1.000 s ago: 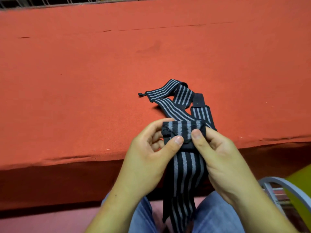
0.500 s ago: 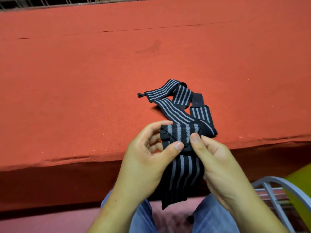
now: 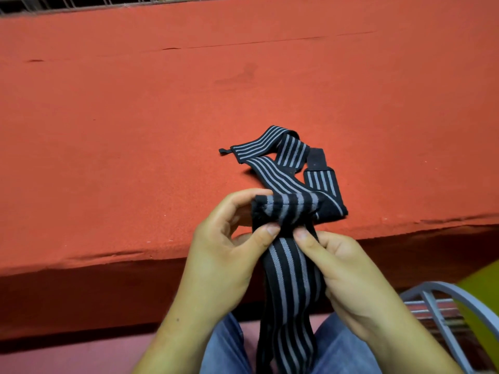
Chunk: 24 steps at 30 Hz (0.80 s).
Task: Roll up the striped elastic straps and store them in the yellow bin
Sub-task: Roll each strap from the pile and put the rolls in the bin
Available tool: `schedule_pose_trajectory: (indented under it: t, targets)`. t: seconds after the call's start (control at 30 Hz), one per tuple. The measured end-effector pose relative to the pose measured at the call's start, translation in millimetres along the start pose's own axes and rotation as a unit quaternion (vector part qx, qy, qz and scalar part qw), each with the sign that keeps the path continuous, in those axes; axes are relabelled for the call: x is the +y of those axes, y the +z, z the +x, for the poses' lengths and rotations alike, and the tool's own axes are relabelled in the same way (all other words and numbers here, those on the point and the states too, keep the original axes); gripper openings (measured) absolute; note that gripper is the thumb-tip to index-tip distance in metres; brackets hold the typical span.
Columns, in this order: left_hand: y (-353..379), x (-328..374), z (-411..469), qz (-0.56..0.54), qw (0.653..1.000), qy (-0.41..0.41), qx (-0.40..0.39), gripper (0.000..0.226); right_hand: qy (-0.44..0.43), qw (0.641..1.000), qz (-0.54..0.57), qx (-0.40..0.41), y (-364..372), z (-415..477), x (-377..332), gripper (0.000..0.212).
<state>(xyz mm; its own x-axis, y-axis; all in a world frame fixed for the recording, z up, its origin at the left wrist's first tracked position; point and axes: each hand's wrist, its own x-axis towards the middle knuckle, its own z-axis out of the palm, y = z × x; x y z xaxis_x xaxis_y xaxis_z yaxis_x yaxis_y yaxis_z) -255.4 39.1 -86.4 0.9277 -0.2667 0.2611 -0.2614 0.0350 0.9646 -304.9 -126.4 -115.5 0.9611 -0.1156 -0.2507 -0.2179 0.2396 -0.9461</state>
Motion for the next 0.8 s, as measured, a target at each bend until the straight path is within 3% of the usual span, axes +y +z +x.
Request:
schedule_pose_trajectory:
  t: [0.2,0.37,0.47,0.6,0.8]
  targets:
    - [-2.3,-7.1,-0.9,0.037,0.999,0.027,-0.002,0.038,0.029,0.994,0.100,-0.015,2.9,-0.4,-4.8,0.032]
    - [-5.0,-11.5,-1.3,0.076,0.995,0.060,0.001,0.057,0.042,0.987,0.143,-0.060,3.4,-1.1,-10.9,0.068]
    - [-4.8,-15.4,-3.8,0.093,0.993,0.073,-0.001,0.058,0.007,0.993,0.085,-0.083,7.2,-3.5,-12.7,0.061]
    - [-6.6,-17.9,-6.1,0.060,0.998,0.034,-0.015,0.048,-0.013,0.997,0.026,-0.072,4.7,-2.7,-12.0,0.036]
    - [-12.7,-22.3,-7.5,-0.023,0.992,-0.119,-0.020,0.031,-0.036,0.996,0.012,-0.083,-0.6,-1.7,-9.8,0.030]
